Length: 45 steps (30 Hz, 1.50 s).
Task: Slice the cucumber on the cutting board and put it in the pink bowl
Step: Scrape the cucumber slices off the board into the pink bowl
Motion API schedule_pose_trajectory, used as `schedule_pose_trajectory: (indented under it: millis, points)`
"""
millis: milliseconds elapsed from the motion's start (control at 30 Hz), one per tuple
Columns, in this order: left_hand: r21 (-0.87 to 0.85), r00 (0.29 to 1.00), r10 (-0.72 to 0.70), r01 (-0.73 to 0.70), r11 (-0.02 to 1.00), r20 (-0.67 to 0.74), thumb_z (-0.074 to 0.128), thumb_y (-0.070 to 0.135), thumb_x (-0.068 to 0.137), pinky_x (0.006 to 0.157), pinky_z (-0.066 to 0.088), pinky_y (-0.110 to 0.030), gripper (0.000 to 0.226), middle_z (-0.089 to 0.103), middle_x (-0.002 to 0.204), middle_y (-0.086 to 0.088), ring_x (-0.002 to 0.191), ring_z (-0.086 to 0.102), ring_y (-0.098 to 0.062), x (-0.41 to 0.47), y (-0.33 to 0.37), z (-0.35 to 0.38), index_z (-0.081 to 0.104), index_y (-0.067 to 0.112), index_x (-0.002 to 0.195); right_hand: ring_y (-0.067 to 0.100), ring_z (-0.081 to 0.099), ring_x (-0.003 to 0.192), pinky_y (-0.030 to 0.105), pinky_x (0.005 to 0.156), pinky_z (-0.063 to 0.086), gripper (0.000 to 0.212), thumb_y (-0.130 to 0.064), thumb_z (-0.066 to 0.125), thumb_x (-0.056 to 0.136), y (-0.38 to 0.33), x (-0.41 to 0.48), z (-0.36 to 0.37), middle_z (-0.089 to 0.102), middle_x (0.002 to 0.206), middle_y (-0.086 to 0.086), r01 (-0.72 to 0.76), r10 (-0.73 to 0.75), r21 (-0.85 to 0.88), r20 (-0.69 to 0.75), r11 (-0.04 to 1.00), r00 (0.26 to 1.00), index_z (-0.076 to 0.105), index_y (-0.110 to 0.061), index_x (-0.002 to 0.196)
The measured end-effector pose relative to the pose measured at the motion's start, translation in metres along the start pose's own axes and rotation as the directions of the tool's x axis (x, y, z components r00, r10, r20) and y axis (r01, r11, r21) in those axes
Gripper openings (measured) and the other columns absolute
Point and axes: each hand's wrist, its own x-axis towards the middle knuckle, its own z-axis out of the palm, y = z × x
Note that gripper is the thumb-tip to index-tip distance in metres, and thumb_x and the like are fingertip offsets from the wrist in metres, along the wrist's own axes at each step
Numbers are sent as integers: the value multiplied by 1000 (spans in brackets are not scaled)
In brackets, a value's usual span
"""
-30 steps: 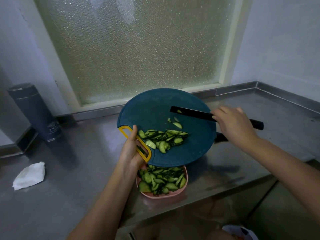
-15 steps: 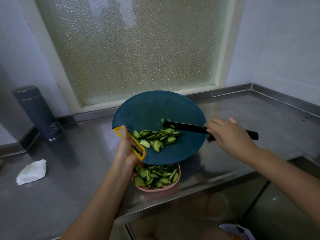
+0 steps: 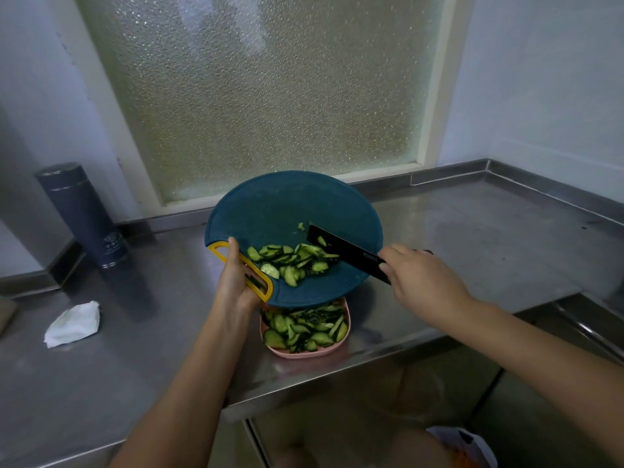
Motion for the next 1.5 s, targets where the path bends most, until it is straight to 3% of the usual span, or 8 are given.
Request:
schedule_pose_trajectory:
  millis: [233, 433, 633, 867, 1067, 1200, 1367, 1500]
  points:
    - [-22, 1000, 25, -25, 999, -10, 33, 52, 96, 72, 48, -44, 50, 57, 127, -14, 106, 57, -26, 2, 5, 12, 60, 11, 103, 25, 57, 83, 39, 67, 47, 21, -23, 36, 101, -6, 3, 0, 56, 99, 2, -20, 20, 1, 52, 1000, 998, 54, -14, 108]
    - [-2, 1000, -9, 9, 1000, 8, 31, 56, 94, 92, 40, -50, 60, 52, 133, -18, 114, 53, -30, 11, -4, 8, 51, 10, 128, 23, 58, 78, 36, 63, 46, 23, -22, 36, 101, -6, -6, 1, 56, 99, 2, -36, 36, 0, 81, 999, 996, 55, -13, 107]
    - [10, 1000, -9, 9, 1000, -21, 30, 56, 94, 95, 39, -51, 58, 53, 132, -18, 122, 49, -35, 17, -10, 5, 54, 10, 122, 17, 57, 78, 28, 63, 41, 22, -23, 34, 102, -13, -16, -1, 54, 100, 1, -57, 54, 16, 144, 998, 988, 54, -14, 108]
    - [22, 999, 36, -36, 999, -13, 27, 52, 97, 73, 45, -44, 52, 72, 75, -11, 102, 57, -24, 18, -7, 4, 59, 11, 98, 15, 56, 81, 31, 72, 47, 23, -26, 34, 102, -20, -23, -4, 52, 99, -1, -30, 24, 40, 152, 999, 988, 54, -16, 108]
    - [18, 1000, 29, -29, 999, -1, 28, 55, 95, 72, 46, -47, 56, 73, 82, -14, 80, 67, -31, 19, -9, 5, 61, 10, 99, 11, 54, 80, 25, 69, 47, 21, -27, 34, 102, -20, -33, -7, 47, 94, -7, 7, -16, 65, 147, 998, 989, 53, -20, 110]
    - [-10, 1000, 23, -23, 1000, -8, 33, 57, 94, 92, 43, -55, 57, 70, 98, -17, 103, 60, -35, 24, -10, 7, 62, 10, 107, 10, 50, 77, 24, 65, 44, 23, -28, 33, 102, -18, -37, -4, 40, 90, -10, 39, -46, 57, 130, 998, 990, 53, -21, 111]
    - [-11, 1000, 19, -19, 1000, 16, 31, 58, 93, 97, 40, -56, 62, 63, 116, -18, 112, 56, -37, 27, -10, 10, 55, 10, 124, 9, 47, 79, 17, 61, 34, 20, -27, 37, 102, -10, -37, -4, 45, 94, -9, 54, -63, 82, 108, 995, 992, 54, -22, 111]
    - [-7, 999, 21, -21, 1000, 29, 28, 61, 92, 80, 46, -51, 63, 66, 111, -15, 107, 59, -33, 24, -10, 13, 60, 12, 115, 11, 47, 65, 13, 52, 25, 5, -18, 54, 94, 0, -23, -9, 53, 85, -4, 74, -75, 78, 6, 994, 997, 59, -16, 95]
